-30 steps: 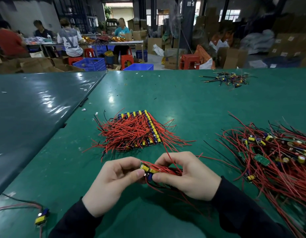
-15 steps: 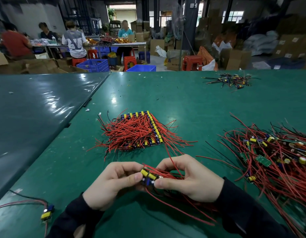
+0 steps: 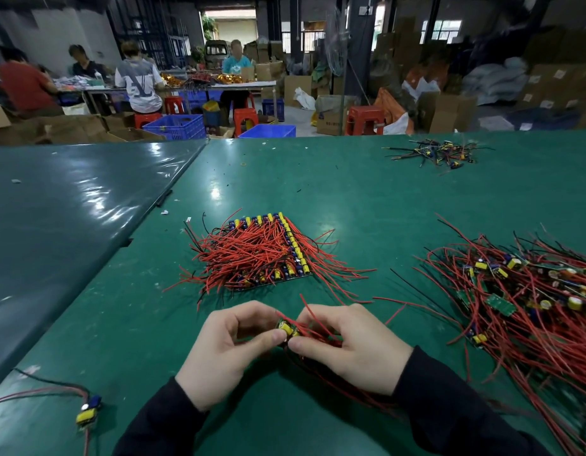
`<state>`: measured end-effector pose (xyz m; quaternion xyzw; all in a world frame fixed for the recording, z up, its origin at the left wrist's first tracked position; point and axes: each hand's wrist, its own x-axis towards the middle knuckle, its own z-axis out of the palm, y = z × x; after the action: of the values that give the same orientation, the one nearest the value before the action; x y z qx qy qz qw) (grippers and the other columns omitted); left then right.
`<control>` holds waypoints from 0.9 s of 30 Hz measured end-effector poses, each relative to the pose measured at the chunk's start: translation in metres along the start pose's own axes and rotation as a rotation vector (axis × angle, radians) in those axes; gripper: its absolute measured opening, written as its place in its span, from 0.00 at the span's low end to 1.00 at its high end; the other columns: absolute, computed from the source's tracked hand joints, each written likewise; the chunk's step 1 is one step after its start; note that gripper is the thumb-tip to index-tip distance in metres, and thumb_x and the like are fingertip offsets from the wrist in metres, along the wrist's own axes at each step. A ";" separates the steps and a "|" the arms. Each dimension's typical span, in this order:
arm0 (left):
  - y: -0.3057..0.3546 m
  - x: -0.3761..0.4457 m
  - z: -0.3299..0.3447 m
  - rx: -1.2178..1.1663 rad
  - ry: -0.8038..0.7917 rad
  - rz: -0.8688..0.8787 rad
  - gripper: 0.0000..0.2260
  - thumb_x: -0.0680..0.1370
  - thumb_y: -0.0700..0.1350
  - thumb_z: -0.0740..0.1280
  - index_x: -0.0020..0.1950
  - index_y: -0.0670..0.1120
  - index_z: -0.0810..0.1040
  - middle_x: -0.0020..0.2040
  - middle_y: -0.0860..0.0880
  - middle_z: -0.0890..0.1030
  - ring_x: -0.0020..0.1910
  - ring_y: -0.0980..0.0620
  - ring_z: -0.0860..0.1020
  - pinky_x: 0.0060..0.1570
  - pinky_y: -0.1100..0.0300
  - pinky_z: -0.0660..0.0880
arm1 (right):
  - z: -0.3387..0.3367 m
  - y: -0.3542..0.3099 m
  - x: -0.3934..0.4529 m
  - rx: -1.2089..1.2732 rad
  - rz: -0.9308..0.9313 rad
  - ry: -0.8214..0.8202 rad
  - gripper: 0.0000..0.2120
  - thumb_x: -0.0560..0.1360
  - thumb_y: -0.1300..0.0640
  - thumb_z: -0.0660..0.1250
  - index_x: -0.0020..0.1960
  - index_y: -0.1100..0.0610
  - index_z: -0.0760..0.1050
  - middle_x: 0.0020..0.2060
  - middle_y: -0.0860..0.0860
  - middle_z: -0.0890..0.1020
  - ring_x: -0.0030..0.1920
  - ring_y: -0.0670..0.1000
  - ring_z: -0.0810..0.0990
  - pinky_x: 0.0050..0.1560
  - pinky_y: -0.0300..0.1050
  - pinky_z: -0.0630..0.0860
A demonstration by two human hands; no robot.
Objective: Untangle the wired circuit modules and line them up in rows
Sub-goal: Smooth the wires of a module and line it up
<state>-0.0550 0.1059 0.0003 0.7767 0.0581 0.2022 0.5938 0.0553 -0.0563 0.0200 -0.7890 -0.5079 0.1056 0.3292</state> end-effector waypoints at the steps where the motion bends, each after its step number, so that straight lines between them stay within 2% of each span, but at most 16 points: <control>1: 0.000 0.000 0.000 0.052 0.014 0.021 0.07 0.68 0.42 0.72 0.43 0.41 0.81 0.40 0.43 0.84 0.40 0.50 0.81 0.44 0.58 0.77 | 0.000 0.001 0.000 -0.010 -0.011 0.004 0.14 0.73 0.39 0.64 0.44 0.50 0.74 0.34 0.50 0.79 0.37 0.50 0.75 0.44 0.52 0.74; 4: 0.000 0.000 0.001 0.101 0.003 0.058 0.06 0.69 0.43 0.70 0.43 0.42 0.81 0.40 0.45 0.83 0.41 0.50 0.81 0.46 0.55 0.76 | 0.000 0.000 0.001 -0.025 -0.034 0.016 0.13 0.73 0.39 0.64 0.44 0.48 0.76 0.41 0.44 0.76 0.44 0.46 0.75 0.51 0.53 0.72; 6: 0.000 -0.001 0.001 0.090 -0.032 0.057 0.06 0.69 0.43 0.69 0.43 0.42 0.81 0.41 0.46 0.83 0.41 0.52 0.80 0.46 0.57 0.76 | 0.000 -0.002 0.001 0.002 -0.043 -0.002 0.12 0.73 0.40 0.66 0.44 0.48 0.77 0.42 0.42 0.76 0.45 0.45 0.76 0.53 0.54 0.72; 13: 0.003 -0.001 0.000 0.072 -0.116 0.043 0.05 0.74 0.45 0.68 0.46 0.44 0.78 0.40 0.52 0.81 0.40 0.59 0.77 0.41 0.67 0.73 | -0.005 -0.006 0.001 0.182 -0.094 0.011 0.08 0.73 0.52 0.71 0.42 0.56 0.80 0.36 0.49 0.77 0.38 0.49 0.74 0.44 0.53 0.72; 15: 0.005 -0.002 -0.002 0.165 -0.189 0.076 0.07 0.76 0.47 0.64 0.44 0.44 0.77 0.37 0.55 0.78 0.38 0.59 0.74 0.40 0.63 0.72 | -0.005 -0.006 0.000 0.193 -0.105 -0.012 0.07 0.73 0.53 0.71 0.42 0.56 0.79 0.36 0.48 0.76 0.37 0.47 0.74 0.43 0.50 0.72; 18: 0.008 -0.003 -0.006 0.216 -0.252 0.118 0.09 0.76 0.47 0.62 0.43 0.42 0.76 0.36 0.54 0.75 0.37 0.58 0.71 0.40 0.57 0.71 | -0.005 -0.006 -0.001 0.241 -0.103 -0.067 0.06 0.73 0.55 0.71 0.42 0.58 0.79 0.35 0.46 0.75 0.36 0.41 0.72 0.42 0.40 0.68; 22: 0.013 -0.004 -0.008 0.123 -0.297 0.132 0.10 0.76 0.45 0.62 0.43 0.38 0.76 0.36 0.54 0.73 0.37 0.58 0.69 0.39 0.62 0.67 | -0.009 -0.007 -0.002 0.355 -0.111 -0.135 0.06 0.74 0.56 0.70 0.42 0.59 0.79 0.34 0.48 0.77 0.36 0.42 0.73 0.42 0.40 0.71; 27: 0.014 -0.005 -0.008 -0.055 -0.360 0.039 0.07 0.76 0.42 0.62 0.43 0.39 0.76 0.37 0.51 0.75 0.37 0.55 0.73 0.40 0.63 0.70 | -0.012 -0.006 -0.003 0.426 -0.093 -0.194 0.03 0.74 0.57 0.70 0.43 0.56 0.78 0.32 0.49 0.75 0.33 0.43 0.71 0.38 0.38 0.70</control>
<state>-0.0649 0.1075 0.0139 0.7846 -0.0696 0.0730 0.6118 0.0554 -0.0620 0.0325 -0.6635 -0.5392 0.2707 0.4424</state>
